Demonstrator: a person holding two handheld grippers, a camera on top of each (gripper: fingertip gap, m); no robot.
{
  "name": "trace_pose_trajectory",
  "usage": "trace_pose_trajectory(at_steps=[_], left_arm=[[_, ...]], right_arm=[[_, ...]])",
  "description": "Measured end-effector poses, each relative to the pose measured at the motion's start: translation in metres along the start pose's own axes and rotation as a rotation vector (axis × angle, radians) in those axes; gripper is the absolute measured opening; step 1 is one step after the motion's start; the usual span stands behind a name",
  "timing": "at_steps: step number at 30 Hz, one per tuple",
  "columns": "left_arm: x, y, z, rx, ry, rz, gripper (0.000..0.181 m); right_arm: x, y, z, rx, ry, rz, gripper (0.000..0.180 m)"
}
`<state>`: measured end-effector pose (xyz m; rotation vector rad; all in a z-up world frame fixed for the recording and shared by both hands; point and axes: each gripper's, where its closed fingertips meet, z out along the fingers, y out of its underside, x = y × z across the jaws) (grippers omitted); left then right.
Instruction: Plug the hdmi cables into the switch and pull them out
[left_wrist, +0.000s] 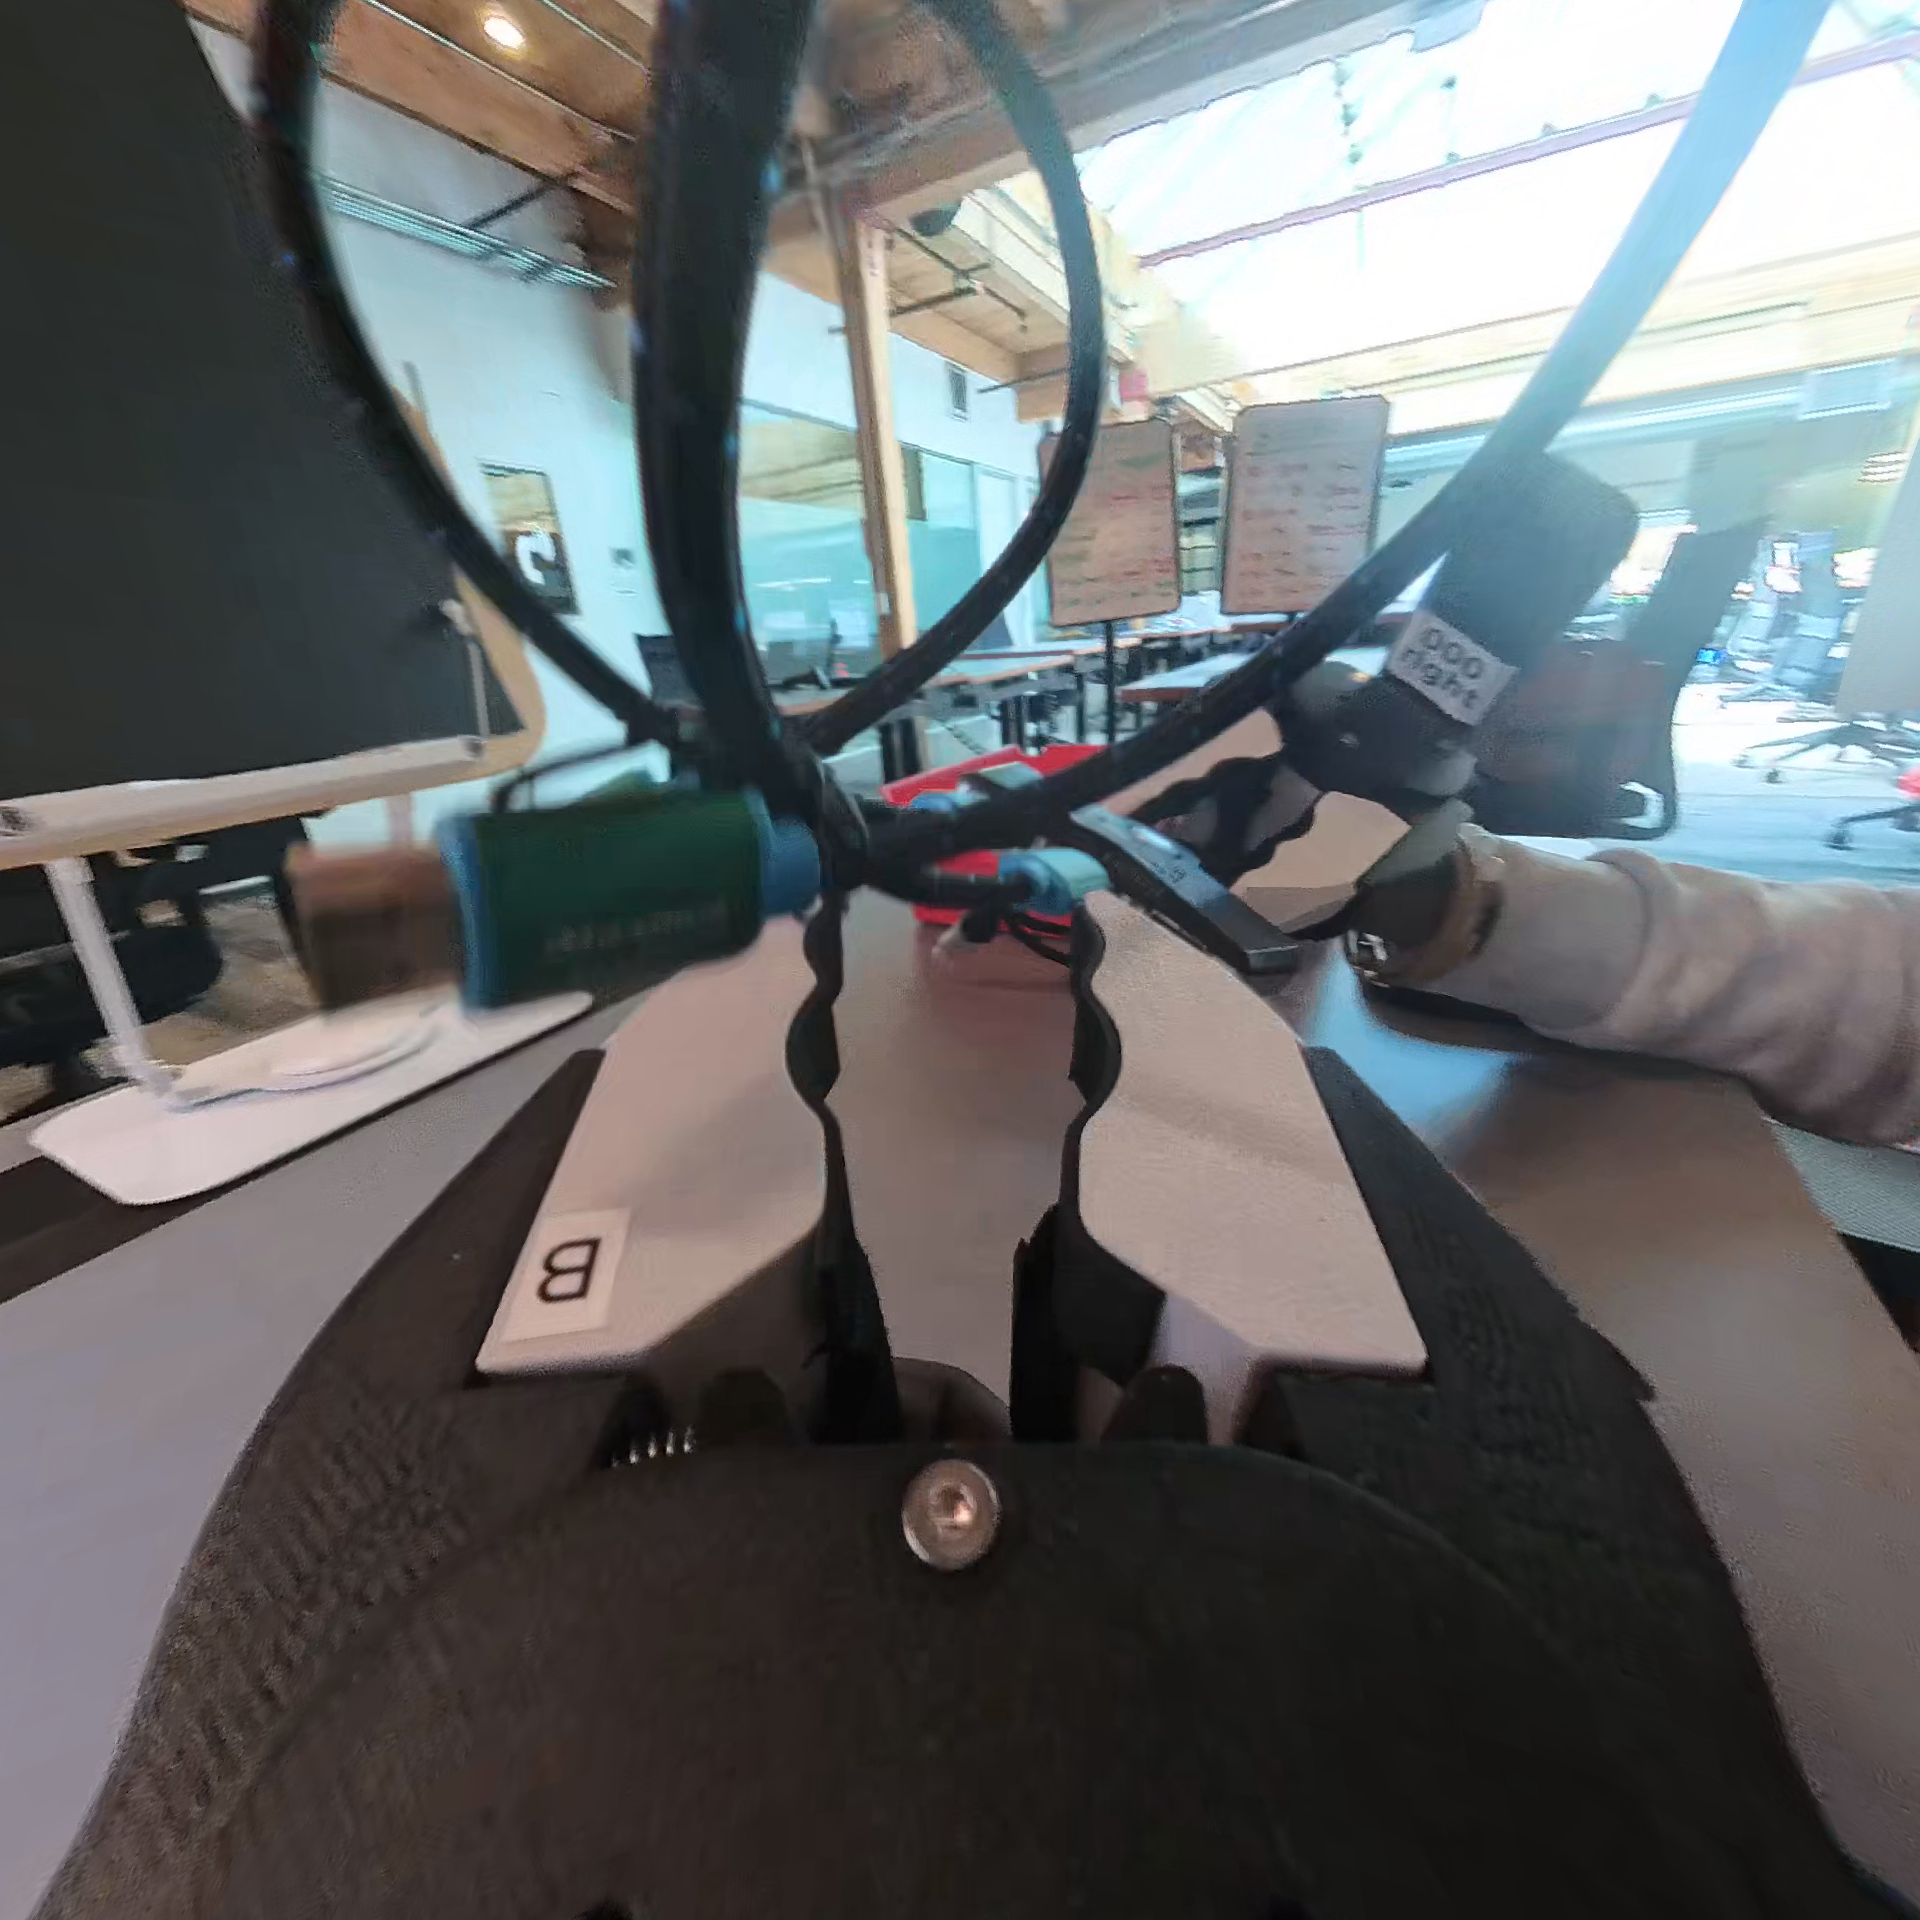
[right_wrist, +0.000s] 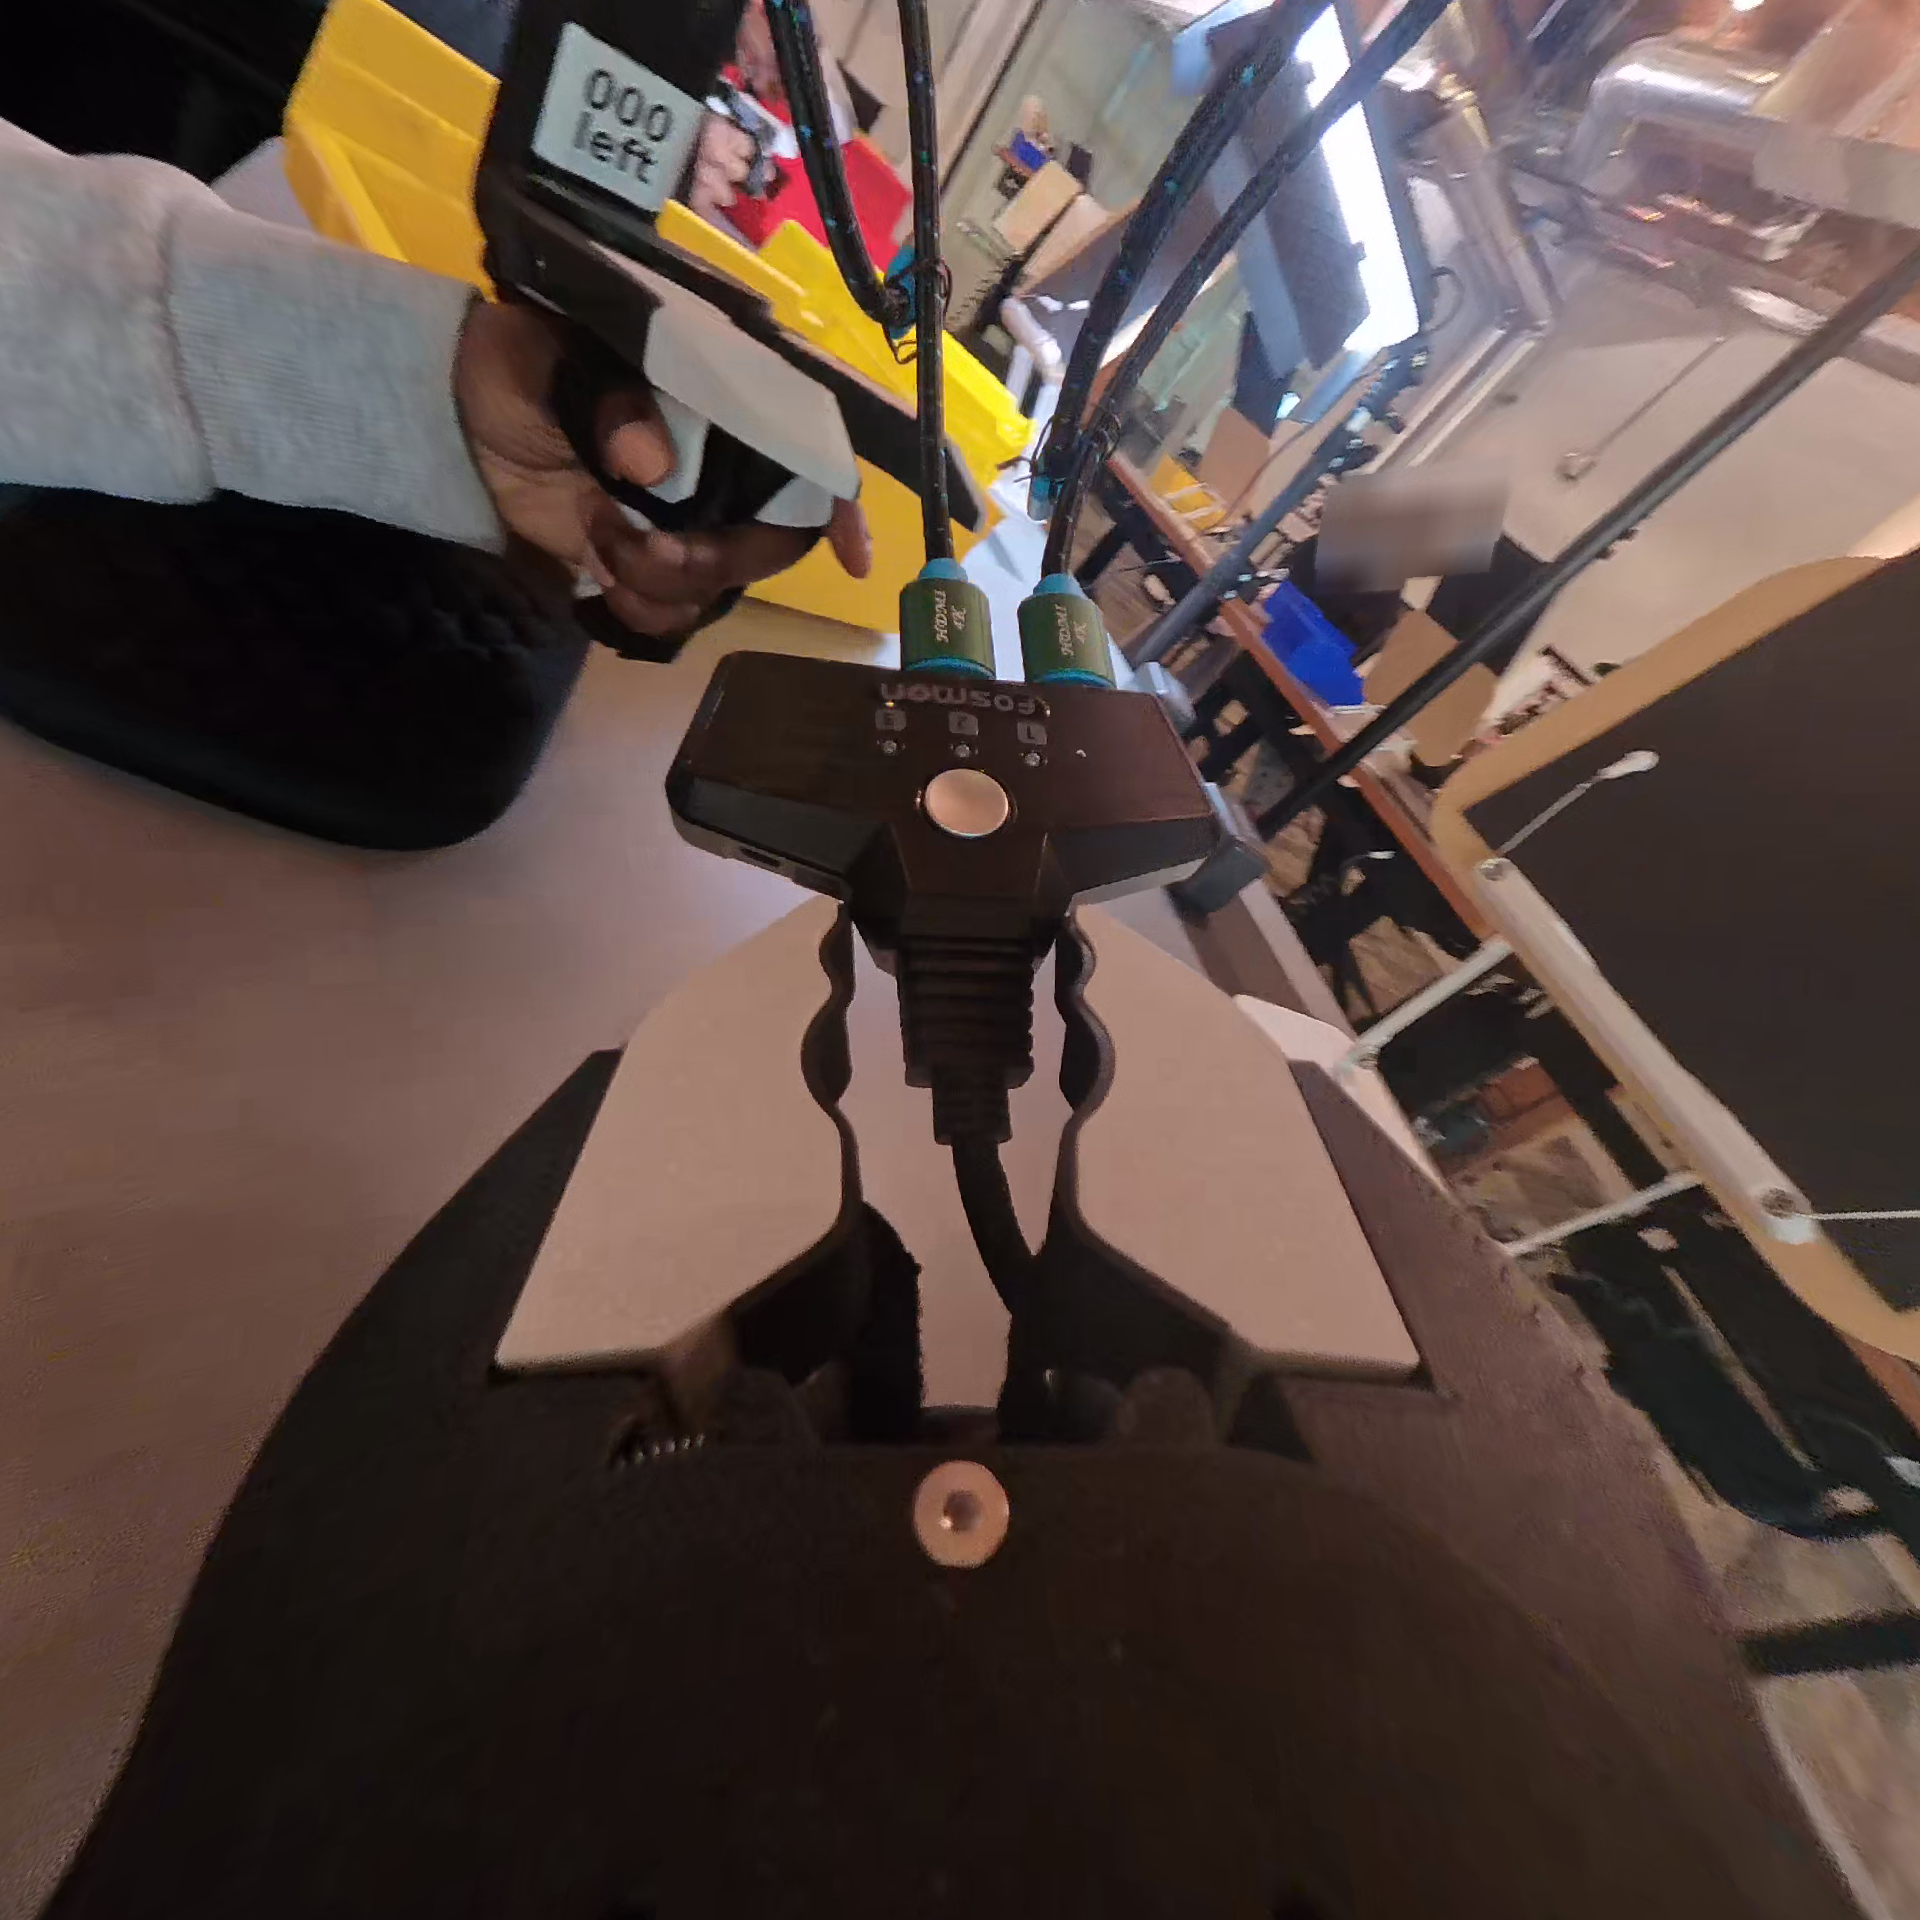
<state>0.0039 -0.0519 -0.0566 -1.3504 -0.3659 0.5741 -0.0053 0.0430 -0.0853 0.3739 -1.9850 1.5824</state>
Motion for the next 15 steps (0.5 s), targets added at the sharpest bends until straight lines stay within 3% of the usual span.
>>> trace_pose_trajectory(at_steps=[3,6,10,15], left_arm=[[-0.017,-0.004,-0.004,0.028,-0.118,0.026,0.041],[-0.048,0.011,-0.010,-0.092,-0.350,0.124,0.044],[-0.067,0.027,-0.013,-0.218,-0.515,0.260,0.070],[-0.074,0.045,-0.008,-0.306,-0.557,0.256,0.108]], right_arm=[[0.014,-0.006,-0.006,0.025,0.092,-0.027,0.037],[0.026,-0.016,-0.014,0.076,0.164,-0.022,0.037],[0.042,-0.035,-0.026,0.146,0.233,-0.007,0.037],[0.081,-0.081,-0.047,0.256,0.300,0.018,0.036]])
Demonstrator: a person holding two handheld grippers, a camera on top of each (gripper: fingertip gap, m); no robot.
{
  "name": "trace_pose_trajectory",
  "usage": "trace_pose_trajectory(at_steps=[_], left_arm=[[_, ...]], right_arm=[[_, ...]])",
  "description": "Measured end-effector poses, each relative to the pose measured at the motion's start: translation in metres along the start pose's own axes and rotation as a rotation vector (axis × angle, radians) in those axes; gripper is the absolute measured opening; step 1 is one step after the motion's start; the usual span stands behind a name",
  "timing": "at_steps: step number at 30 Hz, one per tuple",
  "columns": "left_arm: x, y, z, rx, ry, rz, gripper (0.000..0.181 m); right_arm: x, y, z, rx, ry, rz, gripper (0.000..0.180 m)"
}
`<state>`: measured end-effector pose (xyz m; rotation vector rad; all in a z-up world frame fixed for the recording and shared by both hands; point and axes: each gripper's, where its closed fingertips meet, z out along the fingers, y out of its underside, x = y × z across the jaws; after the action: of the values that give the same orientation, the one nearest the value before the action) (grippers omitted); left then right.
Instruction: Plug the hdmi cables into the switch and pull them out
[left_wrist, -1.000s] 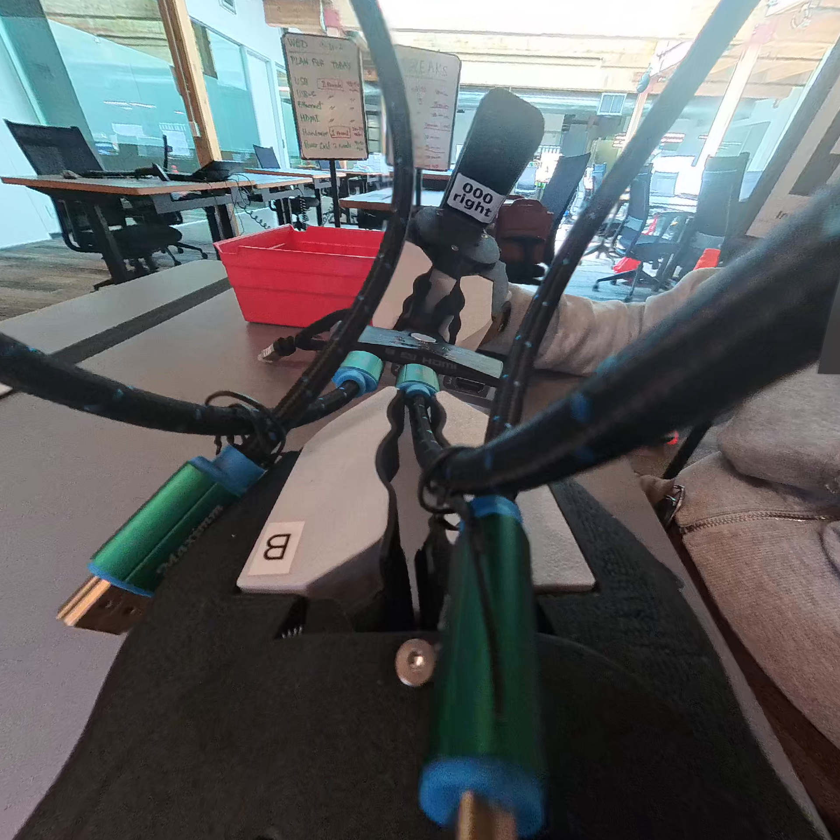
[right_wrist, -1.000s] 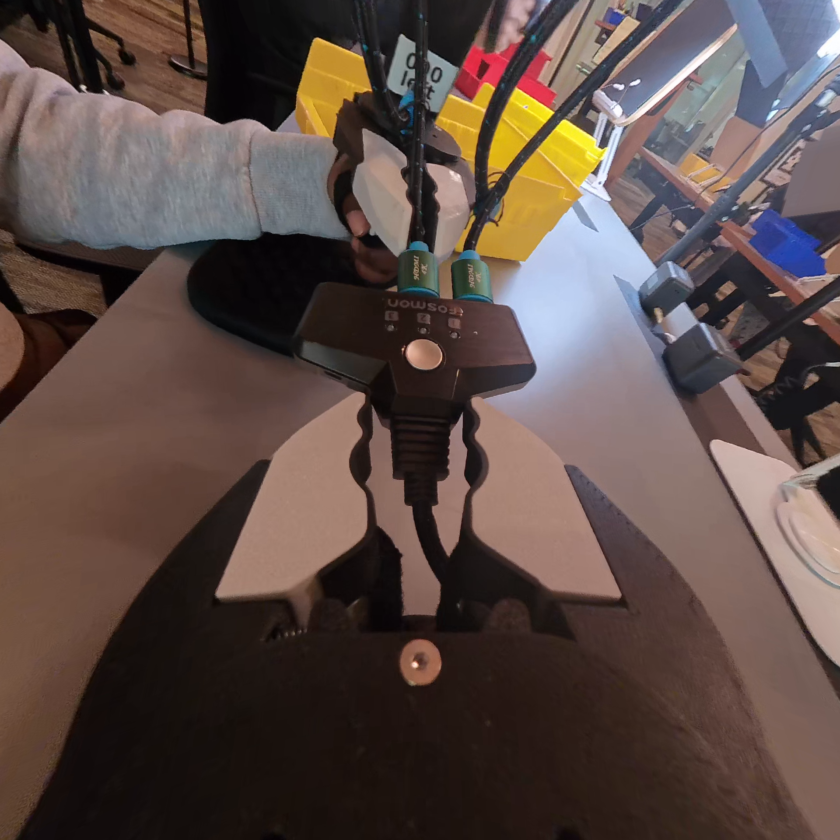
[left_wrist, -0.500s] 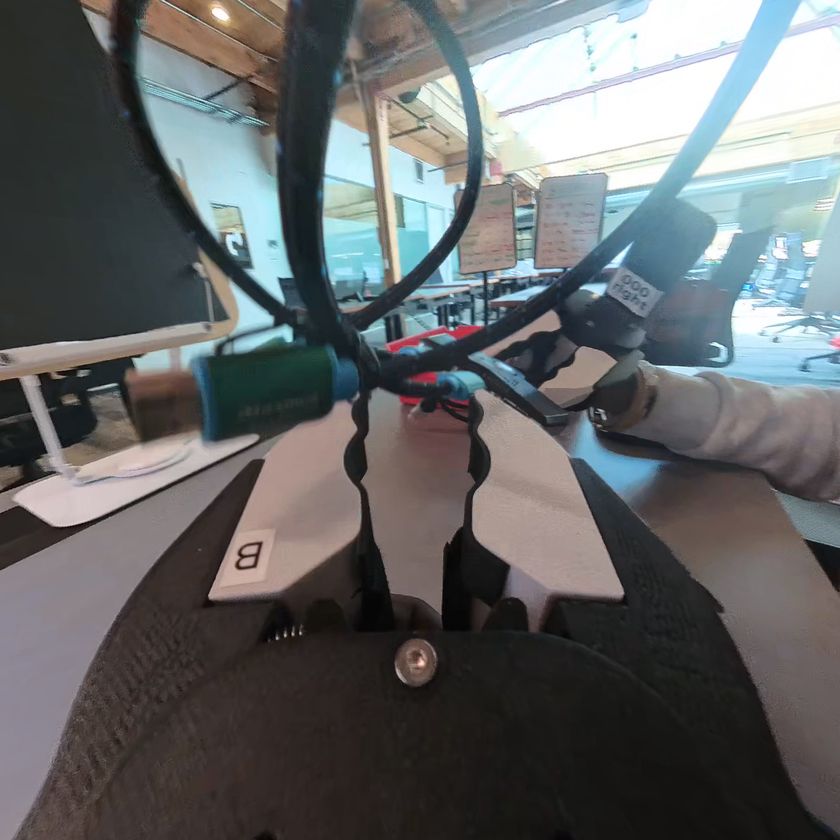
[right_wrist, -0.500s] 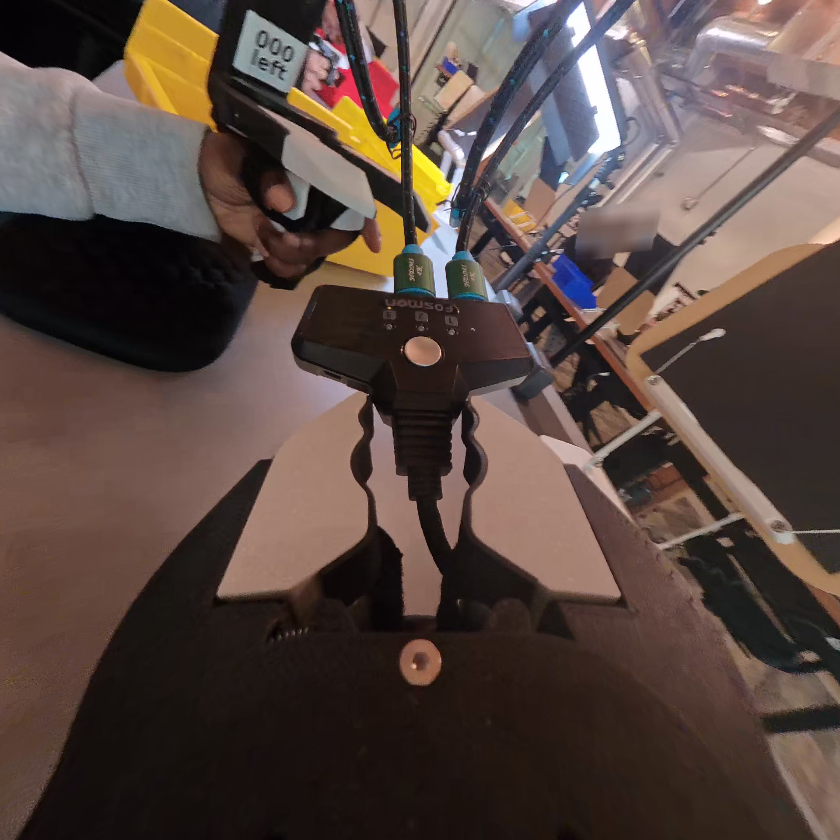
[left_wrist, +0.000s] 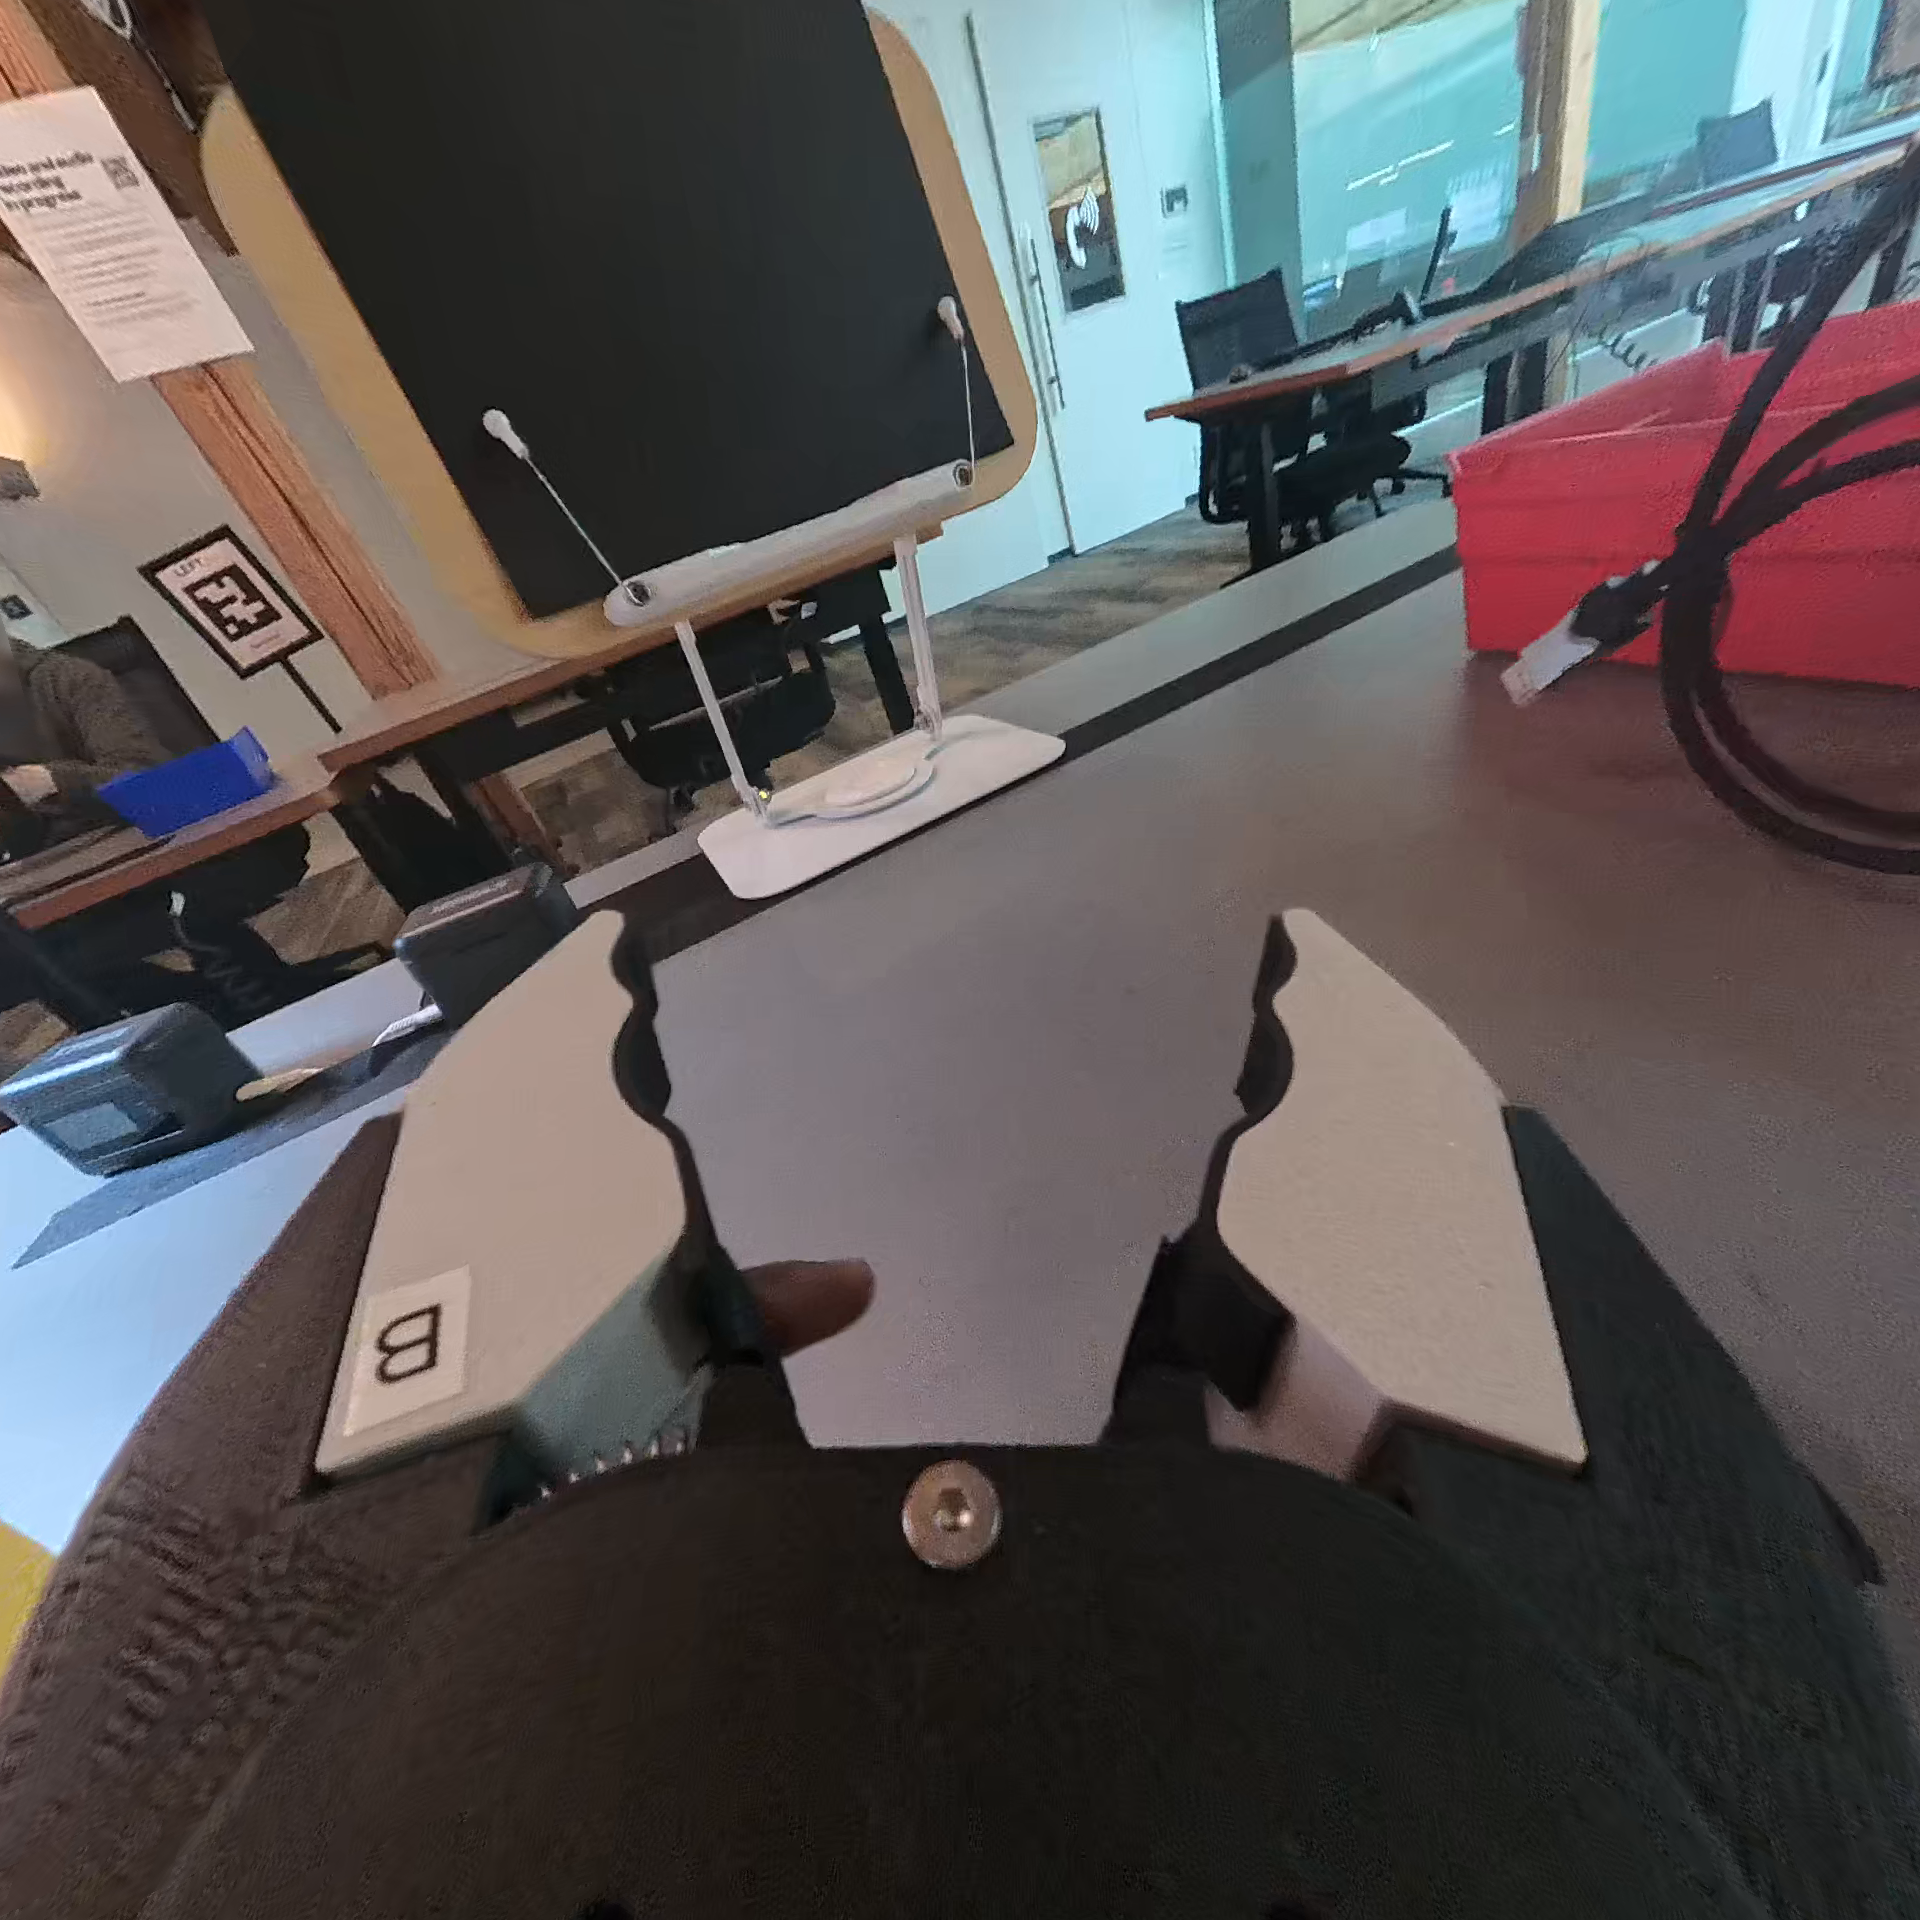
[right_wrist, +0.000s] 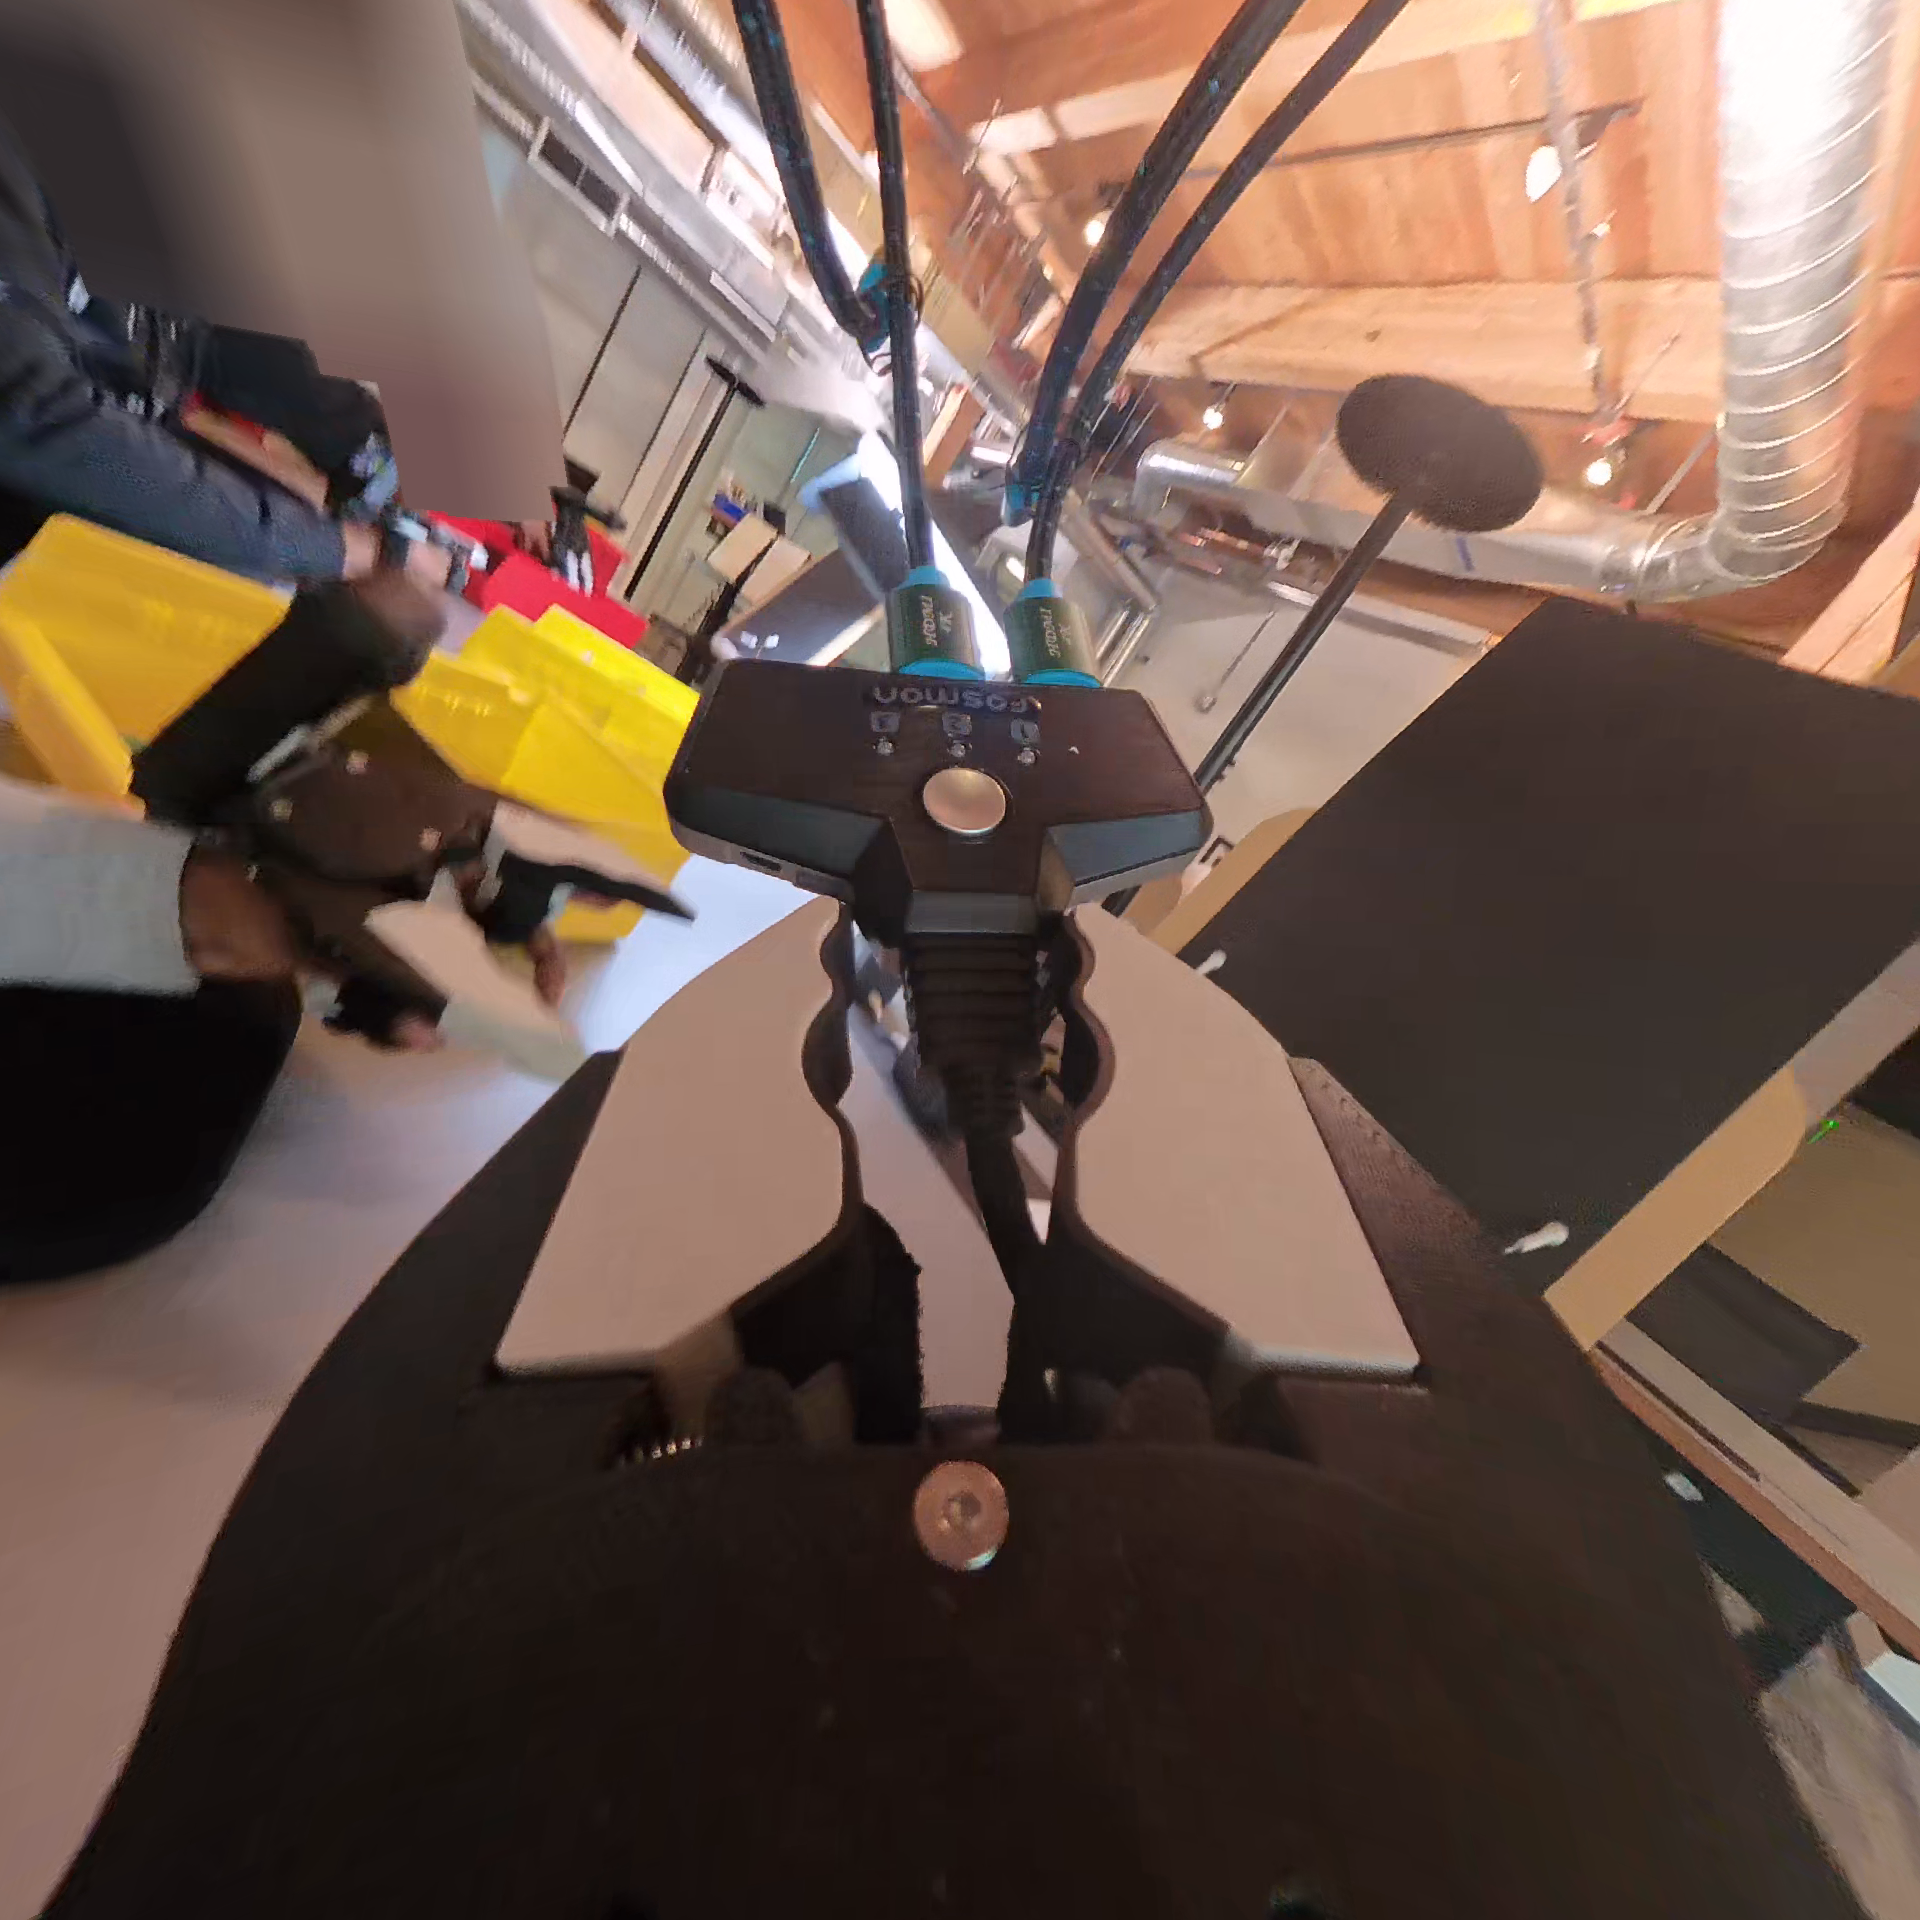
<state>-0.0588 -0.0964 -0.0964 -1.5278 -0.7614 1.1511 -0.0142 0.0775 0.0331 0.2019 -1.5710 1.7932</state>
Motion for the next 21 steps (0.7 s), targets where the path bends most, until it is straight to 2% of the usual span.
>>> trace_pose_trajectory(at_steps=[4,7,12,16,21], left_arm=[[0.001,0.001,0.001,0.002,0.004,-0.005,0.112],[0.002,0.003,0.001,-0.010,0.015,0.003,0.112],[0.009,0.008,0.004,-0.037,0.039,0.039,0.112],[0.011,0.006,0.003,-0.023,0.050,0.036,0.112],[0.016,0.007,0.004,-0.024,0.077,0.051,0.112]], right_arm=[[0.055,-0.051,0.001,0.086,0.061,0.036,0.036],[0.103,-0.086,-0.007,0.157,0.173,-0.001,0.036],[0.165,-0.123,-0.031,0.273,0.323,-0.056,0.036],[0.205,-0.120,-0.056,0.274,0.410,-0.179,0.037],[0.235,-0.070,-0.089,0.277,0.415,-0.158,0.037]])
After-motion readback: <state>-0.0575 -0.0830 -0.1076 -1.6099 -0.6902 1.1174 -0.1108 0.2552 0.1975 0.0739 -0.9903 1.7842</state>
